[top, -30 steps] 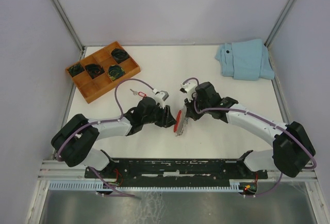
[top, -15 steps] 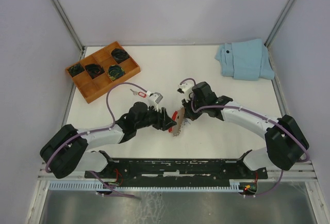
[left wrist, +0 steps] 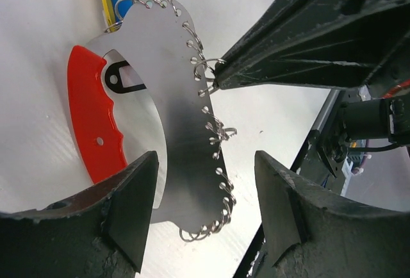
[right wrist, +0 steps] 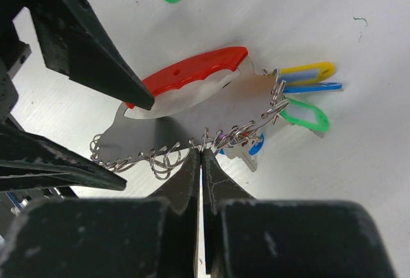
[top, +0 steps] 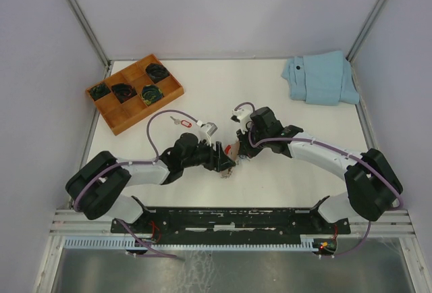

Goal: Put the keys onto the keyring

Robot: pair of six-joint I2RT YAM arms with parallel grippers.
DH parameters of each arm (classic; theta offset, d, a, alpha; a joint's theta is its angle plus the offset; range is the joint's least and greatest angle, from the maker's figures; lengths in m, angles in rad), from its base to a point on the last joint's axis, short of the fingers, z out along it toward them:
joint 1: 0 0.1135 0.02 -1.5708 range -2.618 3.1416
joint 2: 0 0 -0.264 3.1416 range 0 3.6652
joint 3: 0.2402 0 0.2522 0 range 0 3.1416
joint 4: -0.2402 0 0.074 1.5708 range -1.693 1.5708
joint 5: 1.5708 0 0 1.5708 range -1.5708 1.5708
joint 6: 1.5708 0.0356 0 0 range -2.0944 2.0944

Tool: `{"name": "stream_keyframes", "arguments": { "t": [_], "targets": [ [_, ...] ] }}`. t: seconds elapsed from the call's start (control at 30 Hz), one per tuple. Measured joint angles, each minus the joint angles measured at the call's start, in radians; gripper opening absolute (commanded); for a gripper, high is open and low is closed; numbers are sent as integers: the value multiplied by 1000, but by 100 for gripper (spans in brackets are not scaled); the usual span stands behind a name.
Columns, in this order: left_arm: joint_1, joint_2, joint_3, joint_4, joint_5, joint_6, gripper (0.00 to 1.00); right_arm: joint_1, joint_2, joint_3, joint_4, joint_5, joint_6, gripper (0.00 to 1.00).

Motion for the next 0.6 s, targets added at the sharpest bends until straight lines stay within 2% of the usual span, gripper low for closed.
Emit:
{"name": "stream_keyframes", "arguments": {
  "t": [0.6],
  "targets": [
    [0,158,75,26,126,-6,61,0,0,0,17,-35,0,4]
  ]
}}
